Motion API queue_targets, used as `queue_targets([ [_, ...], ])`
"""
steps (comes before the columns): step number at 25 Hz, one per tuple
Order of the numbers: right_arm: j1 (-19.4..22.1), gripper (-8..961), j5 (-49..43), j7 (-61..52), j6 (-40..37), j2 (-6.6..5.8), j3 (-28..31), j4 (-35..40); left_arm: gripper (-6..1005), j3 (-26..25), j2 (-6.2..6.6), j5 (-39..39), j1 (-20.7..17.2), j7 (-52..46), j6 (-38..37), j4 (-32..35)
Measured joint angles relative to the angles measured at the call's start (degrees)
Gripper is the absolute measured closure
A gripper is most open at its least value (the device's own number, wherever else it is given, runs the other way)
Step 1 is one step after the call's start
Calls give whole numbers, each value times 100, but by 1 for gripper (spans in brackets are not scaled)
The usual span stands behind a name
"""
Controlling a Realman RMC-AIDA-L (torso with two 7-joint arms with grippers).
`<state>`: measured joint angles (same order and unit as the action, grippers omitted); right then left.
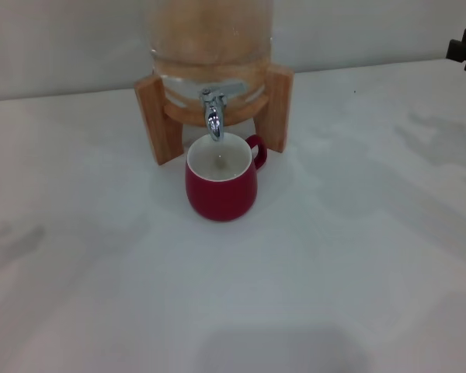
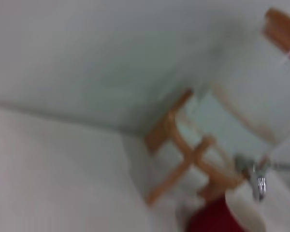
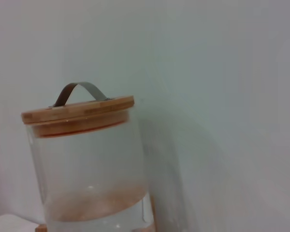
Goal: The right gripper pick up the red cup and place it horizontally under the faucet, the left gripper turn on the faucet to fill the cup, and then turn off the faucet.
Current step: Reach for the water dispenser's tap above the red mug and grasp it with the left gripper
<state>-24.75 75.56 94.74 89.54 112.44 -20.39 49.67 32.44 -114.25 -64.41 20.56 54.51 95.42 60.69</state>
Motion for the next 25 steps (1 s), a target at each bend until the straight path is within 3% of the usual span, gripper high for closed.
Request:
queue_targets([
  [5, -15, 564, 5, 78, 0, 10, -18, -14, 200, 219, -18, 1159, 549, -893, 596, 1072],
  [12, 0, 563, 5, 222, 0, 88, -17, -45, 200, 1715, 17, 2588, 1274, -1739, 700, 2218],
  [20, 12, 563, -9, 318, -33, 149, -15, -69, 200, 3083, -425, 4143, 1946, -1753, 340, 2919],
  [25, 17, 564, -20, 327, -98, 193, -18, -71, 200, 4465, -466, 4413, 1807, -1743, -431, 3410],
])
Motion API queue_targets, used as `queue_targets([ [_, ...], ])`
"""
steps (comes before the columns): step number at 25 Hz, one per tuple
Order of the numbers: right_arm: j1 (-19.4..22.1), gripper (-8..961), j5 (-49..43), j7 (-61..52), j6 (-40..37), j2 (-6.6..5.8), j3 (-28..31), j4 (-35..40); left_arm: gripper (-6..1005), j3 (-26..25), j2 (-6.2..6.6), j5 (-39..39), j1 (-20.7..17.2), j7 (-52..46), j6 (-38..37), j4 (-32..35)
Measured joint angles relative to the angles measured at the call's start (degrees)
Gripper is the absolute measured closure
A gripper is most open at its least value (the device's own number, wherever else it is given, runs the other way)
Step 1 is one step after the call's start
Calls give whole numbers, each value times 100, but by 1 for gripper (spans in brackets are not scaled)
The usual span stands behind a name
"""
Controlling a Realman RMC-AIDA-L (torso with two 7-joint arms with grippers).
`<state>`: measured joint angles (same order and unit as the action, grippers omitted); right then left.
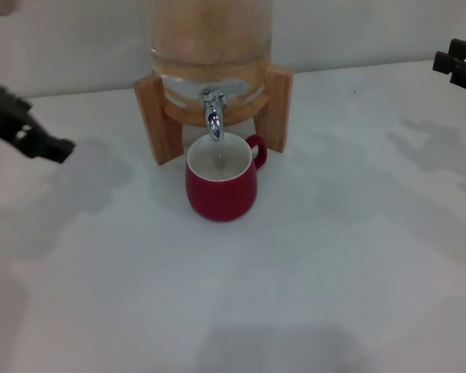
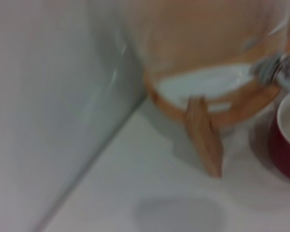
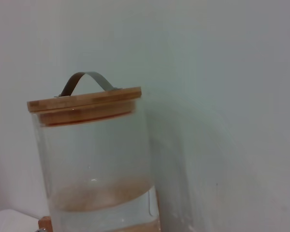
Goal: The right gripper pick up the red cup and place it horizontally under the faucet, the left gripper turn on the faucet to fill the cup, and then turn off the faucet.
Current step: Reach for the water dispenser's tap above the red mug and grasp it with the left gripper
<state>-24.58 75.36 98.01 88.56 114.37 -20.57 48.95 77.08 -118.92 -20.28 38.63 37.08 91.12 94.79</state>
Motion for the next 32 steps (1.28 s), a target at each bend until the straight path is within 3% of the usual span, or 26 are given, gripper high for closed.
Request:
queue_targets([
  [3, 5, 564, 3, 69, -25, 20, 1, 0, 200, 599, -12, 63, -42, -2, -405, 140],
  [13, -5, 564, 27, 129, -55, 36, 41, -2, 200, 1404, -28, -54, -16, 208, -1530, 286],
  [27, -50, 563, 41, 139, -196, 33, 2, -18, 200, 1325, -30, -1289, 459, 389, -1587, 219],
  [32, -57, 563, 48, 139, -200, 33, 0, -17, 200, 1229, -25, -1540, 661, 391, -1448, -107],
])
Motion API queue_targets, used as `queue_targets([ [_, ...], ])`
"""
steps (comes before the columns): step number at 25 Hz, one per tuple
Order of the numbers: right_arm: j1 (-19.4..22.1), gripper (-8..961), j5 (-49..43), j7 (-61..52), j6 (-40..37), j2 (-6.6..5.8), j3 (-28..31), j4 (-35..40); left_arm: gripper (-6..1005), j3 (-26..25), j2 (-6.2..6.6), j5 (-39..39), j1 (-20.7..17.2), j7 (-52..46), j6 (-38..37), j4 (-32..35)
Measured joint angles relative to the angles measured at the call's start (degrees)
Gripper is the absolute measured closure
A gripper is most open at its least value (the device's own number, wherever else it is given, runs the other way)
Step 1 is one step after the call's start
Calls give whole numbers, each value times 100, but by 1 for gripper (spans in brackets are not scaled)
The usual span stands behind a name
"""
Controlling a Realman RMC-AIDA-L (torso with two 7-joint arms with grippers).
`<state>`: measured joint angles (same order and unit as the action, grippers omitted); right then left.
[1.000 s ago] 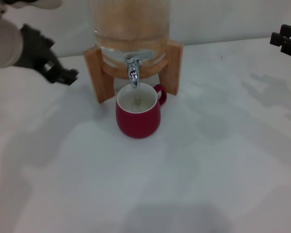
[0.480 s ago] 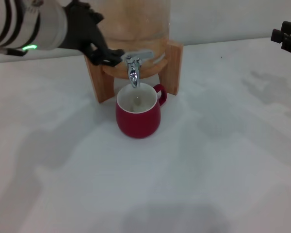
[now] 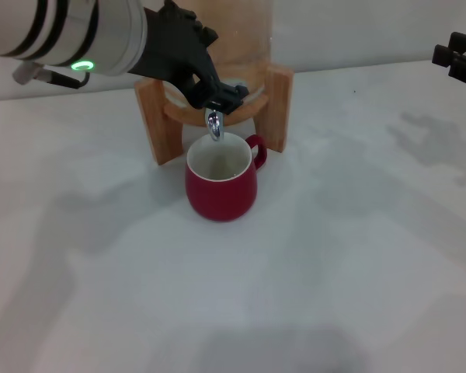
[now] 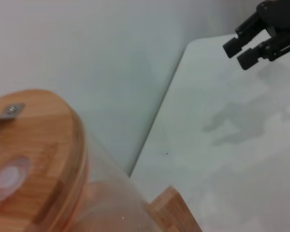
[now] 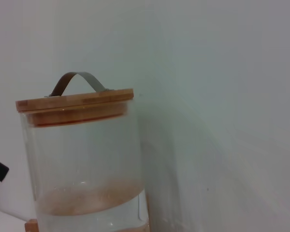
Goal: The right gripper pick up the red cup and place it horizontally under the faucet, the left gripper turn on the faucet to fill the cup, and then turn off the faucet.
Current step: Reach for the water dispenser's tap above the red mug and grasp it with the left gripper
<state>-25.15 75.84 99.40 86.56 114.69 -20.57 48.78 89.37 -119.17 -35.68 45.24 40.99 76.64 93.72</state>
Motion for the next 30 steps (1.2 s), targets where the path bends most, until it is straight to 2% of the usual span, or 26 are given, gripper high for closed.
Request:
queue_targets([
  [13, 2, 564, 2, 7, -18, 0, 0, -57, 201, -166, -9, -291, 558, 55, 37, -1084],
  [30, 41, 564, 1, 113, -17, 27, -8, -118, 201, -176, -3, -328, 906, 159, -196, -1783],
])
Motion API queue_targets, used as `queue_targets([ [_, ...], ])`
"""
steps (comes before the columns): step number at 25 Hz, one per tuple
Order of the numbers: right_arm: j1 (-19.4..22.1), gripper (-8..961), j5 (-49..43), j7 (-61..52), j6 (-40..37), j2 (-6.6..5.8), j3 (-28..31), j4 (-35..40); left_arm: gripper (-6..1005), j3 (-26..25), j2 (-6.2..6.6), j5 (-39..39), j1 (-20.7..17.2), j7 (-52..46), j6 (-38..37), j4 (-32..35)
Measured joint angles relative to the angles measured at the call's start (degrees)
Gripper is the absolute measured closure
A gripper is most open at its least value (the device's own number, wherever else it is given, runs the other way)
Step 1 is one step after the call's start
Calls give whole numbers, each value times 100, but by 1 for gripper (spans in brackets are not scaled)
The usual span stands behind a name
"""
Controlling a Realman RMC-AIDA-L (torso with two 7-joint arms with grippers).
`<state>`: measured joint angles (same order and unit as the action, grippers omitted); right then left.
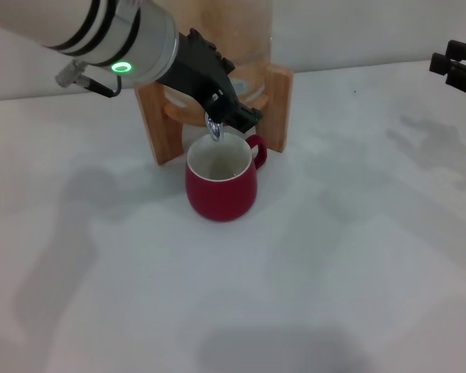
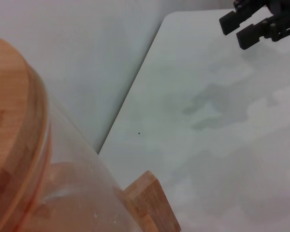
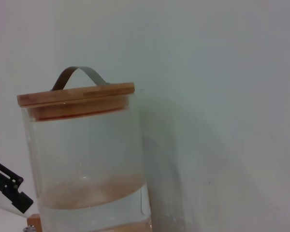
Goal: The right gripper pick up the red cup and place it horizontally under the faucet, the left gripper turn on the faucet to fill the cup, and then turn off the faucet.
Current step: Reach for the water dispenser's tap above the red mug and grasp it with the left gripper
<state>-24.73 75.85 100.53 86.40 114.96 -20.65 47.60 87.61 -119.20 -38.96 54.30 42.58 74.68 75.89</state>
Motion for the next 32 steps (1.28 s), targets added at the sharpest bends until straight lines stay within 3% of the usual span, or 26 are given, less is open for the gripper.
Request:
queue_targets([
  [15, 13, 564, -1, 55, 0, 0, 14, -17, 201, -7, 0, -44, 247, 299, -237, -489],
  [32, 22, 563, 0, 115, 1, 0, 61, -23, 201, 60, -7, -65, 218, 989, -249, -621],
])
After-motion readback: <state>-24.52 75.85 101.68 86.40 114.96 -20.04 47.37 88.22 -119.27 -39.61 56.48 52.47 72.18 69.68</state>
